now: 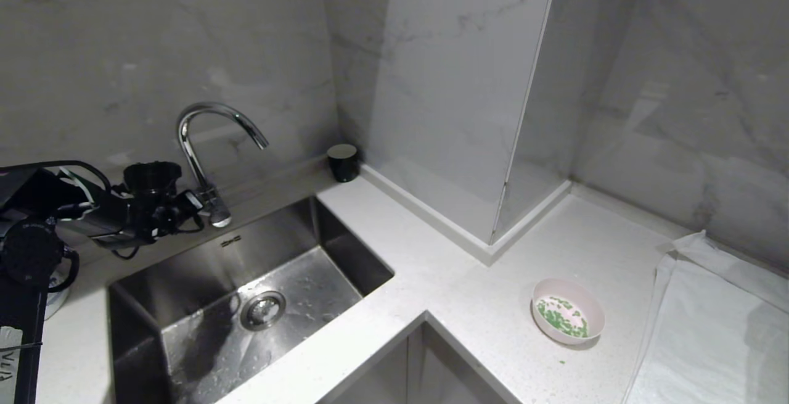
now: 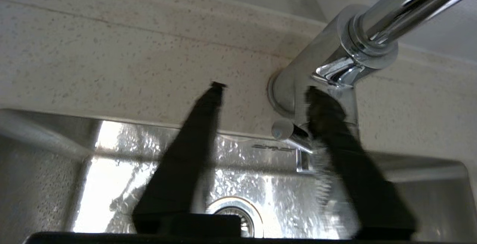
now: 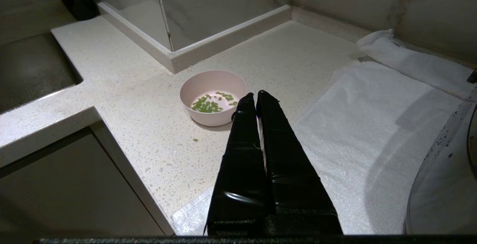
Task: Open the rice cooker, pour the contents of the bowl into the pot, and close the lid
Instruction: Turn on the tap
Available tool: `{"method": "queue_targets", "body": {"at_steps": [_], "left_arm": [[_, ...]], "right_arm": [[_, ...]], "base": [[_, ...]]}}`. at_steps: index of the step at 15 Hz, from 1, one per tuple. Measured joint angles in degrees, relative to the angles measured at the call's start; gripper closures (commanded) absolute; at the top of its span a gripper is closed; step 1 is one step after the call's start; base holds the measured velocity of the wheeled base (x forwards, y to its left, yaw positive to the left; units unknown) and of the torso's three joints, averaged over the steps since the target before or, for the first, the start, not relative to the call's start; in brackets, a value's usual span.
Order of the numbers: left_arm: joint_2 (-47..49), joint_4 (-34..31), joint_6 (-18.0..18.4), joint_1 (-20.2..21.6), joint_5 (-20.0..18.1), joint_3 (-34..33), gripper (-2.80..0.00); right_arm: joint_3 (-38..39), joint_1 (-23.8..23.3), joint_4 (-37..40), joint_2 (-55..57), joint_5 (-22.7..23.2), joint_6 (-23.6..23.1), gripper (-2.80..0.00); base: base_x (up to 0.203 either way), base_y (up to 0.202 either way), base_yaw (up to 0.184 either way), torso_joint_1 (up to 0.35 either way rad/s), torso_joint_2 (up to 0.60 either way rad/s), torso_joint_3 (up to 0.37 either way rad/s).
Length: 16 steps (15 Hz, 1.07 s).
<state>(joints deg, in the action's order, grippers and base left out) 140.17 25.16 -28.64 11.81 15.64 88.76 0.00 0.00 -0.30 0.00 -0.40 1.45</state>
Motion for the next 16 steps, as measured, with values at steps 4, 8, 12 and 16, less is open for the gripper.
{"method": "queue_targets", "body": {"at_steps": [4, 8, 12, 16], "left_arm": [[0.6, 0.2, -0.1, -0.1, 0.7, 0.6, 0.00], [0.7, 0.0, 0.0, -0.1, 0.8, 0.4, 0.00], [-0.1, -0.2, 0.2, -0.4, 0.8, -1.5, 0.00], [-1.1, -0.4, 1.7, -0.6, 0.5, -3.2, 0.00]], "right_arm": [[0.0, 0.0, 0.0, 0.0, 0.0, 0.0, 0.00], [0.0, 0.0, 0.0, 0.0, 0.0, 0.0, 0.00], [0.0, 0.0, 0.0, 0.0, 0.0, 0.0, 0.00], [0.0, 0.0, 0.0, 0.0, 0.0, 0.0, 0.00]], "base": [[0.000, 0.000, 0.000, 0.000, 0.00, 0.000], [0.000, 0.000, 0.000, 0.000, 0.00, 0.000], [0.000, 0.000, 0.000, 0.000, 0.00, 0.000], [0.000, 0.000, 0.000, 0.000, 0.00, 0.000]]}}
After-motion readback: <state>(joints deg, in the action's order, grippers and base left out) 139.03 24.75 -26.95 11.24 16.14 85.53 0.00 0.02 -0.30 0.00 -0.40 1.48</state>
